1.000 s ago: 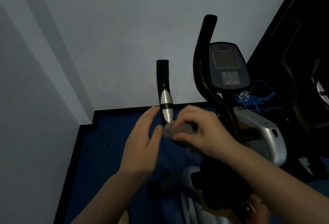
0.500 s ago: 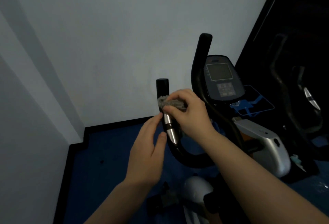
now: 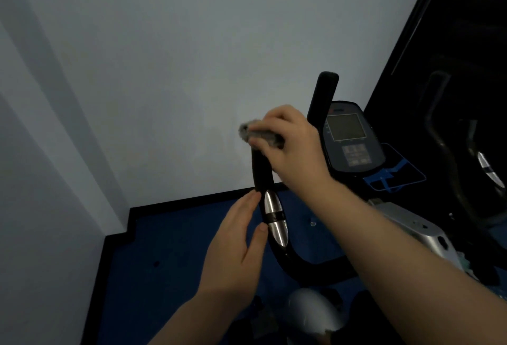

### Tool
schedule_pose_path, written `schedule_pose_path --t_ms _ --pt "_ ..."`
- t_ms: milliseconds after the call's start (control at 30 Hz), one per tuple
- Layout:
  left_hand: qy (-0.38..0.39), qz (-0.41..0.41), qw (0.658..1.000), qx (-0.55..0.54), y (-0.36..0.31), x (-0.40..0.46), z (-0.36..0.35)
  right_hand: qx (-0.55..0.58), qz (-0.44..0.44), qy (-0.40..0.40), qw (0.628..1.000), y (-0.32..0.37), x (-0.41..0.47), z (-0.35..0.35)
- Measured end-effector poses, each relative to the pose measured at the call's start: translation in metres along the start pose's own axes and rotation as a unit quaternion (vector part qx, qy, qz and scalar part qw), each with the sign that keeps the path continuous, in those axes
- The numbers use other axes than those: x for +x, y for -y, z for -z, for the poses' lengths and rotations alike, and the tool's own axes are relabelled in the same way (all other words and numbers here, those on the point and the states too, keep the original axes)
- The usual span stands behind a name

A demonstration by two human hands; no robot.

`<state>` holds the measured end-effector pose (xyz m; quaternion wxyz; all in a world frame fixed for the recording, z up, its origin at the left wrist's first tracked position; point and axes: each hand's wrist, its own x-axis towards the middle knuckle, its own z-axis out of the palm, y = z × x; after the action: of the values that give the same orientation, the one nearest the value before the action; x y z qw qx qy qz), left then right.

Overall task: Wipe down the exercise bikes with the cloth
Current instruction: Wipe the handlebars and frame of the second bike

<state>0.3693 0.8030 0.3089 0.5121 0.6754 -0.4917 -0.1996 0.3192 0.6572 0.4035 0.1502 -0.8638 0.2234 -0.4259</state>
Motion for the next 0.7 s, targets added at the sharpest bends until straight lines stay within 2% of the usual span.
schedule_pose_path --t_ms 100,200,333,433,500,600,700 --pt "0.001 0.004 1.0 -0.003 0.001 0.001 0.0 0.084 -0.124 0.1 0.984 -0.007 0.015 0.009" --pt "0.007 -0.012 1.0 -0.002 0.002 0.001 0.003 0.128 -0.179 0.028 0.975 -0.015 -0.009 0.012" --pt "0.013 -0.025 1.0 0.002 0.003 0.002 0.008 0.253 -0.273 -0.012 0.928 -0.017 -0.014 0.008" --pt "0.009 -0.018 1.0 -0.004 0.004 0.004 0.009 0.296 -0.285 -0.025 0.912 -0.014 -0.011 0.001" --pt "0.013 -0.014 1.0 -0.014 0.003 0.005 0.009 0.292 -0.277 -0.02 0.915 -0.015 -0.028 0.0" --pt "0.015 -0.015 0.999 -0.026 0.007 0.006 0.009 0.21 -0.306 0.053 0.927 -0.024 -0.078 0.008" --pt "0.018 -0.007 0.998 -0.052 0.012 0.005 0.008 0.149 -0.336 0.208 0.906 -0.029 -0.114 0.019"
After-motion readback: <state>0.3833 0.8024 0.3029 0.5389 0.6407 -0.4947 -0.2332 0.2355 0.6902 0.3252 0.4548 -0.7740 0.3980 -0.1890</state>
